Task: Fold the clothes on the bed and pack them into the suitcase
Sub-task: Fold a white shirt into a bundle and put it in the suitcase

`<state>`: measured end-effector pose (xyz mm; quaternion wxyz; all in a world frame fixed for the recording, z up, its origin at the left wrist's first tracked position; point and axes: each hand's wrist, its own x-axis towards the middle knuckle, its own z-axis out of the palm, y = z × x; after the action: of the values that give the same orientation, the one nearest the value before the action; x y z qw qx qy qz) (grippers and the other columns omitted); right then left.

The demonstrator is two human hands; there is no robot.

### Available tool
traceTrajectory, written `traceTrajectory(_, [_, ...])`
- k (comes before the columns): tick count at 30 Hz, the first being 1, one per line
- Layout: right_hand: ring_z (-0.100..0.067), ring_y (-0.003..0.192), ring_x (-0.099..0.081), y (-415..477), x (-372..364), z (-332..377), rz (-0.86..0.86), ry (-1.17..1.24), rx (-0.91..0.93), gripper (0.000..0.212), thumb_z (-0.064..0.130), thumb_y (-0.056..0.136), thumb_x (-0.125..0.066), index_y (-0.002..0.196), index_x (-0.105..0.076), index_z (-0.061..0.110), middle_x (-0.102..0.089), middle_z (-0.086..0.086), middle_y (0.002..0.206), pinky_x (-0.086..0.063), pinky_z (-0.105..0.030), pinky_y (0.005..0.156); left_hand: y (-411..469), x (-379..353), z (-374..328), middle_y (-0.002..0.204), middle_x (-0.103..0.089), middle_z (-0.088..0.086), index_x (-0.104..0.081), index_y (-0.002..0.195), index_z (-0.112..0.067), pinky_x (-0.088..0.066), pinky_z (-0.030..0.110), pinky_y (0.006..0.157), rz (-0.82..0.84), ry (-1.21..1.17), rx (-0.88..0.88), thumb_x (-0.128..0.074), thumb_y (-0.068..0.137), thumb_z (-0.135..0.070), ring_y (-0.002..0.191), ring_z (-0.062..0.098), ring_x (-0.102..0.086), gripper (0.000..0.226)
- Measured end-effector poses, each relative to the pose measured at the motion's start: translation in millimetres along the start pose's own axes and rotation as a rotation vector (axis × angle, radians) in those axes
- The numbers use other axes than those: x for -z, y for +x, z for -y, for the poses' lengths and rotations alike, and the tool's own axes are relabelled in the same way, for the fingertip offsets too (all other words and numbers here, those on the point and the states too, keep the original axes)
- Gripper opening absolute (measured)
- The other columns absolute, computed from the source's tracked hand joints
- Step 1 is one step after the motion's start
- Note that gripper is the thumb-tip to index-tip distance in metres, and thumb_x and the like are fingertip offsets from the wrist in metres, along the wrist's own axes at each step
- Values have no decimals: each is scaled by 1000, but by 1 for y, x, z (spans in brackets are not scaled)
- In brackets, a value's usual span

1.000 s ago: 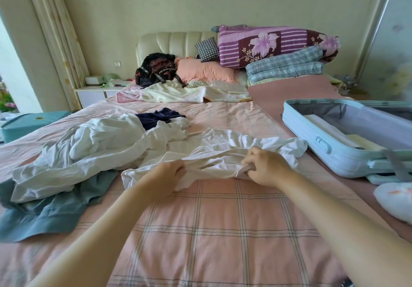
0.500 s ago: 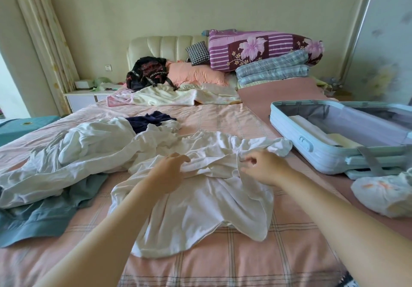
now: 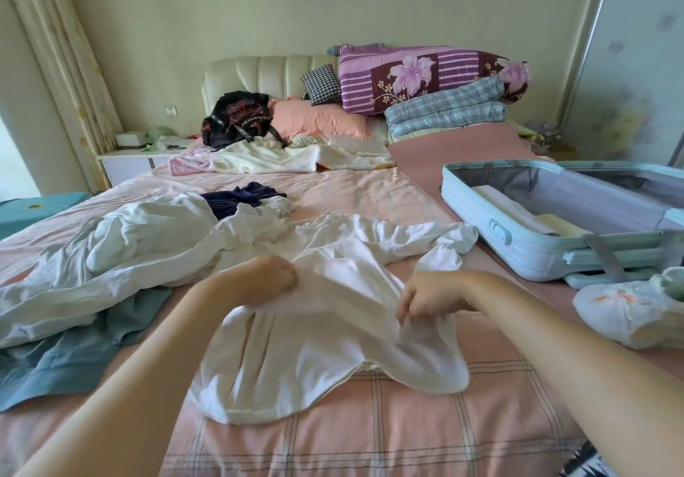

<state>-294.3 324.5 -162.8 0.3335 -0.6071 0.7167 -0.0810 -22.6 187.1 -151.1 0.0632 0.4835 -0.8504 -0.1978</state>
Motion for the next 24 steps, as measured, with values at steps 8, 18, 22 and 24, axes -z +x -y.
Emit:
traceTrajectory(8, [-18, 75, -69, 2, -6, -1, -254, 134, -32, 16, 22, 89, -59, 90, -75, 22, -75, 0, 90, -52, -27, 58, -38, -2, -15, 102, -75, -7, -72, 109, -24, -50, 26, 76, 469, -146, 2, -63, 92, -37, 90, 18, -70, 23])
traceTrajectory(18, [-9, 68, -56, 11, -7, -19, -340, -151, 16, 11, 22, 86, -68, 79, -75, 28, -64, 11, 72, -40, -16, 54, 7, -62, -52, 90, -68, -14, -72, 93, -26, -52, 22, 81, 251, 136, -200, -75, 82, -16, 88, 11, -65, 15])
traceTrajectory(22, [-20, 48, -35, -7, 12, -26, 88, -304, -289, 6, 5, 71, -60, 73, -59, 11, -44, -8, 59, -31, -25, 51, 2, -58, -75, 78, -67, -18, -75, 97, -29, -49, 15, 64, 562, 89, -245, -73, 85, -21, 66, 2, -60, 15])
traceTrajectory(24, [-18, 45, -28, -13, 17, -28, 249, -247, -345, 8, 7, 72, -64, 75, -58, 11, -40, -4, 56, -23, -25, 50, 0, -56, -82, 80, -69, -12, -74, 103, -34, -51, 17, 68, 719, 47, -231, -74, 86, -24, 66, 4, -61, 19])
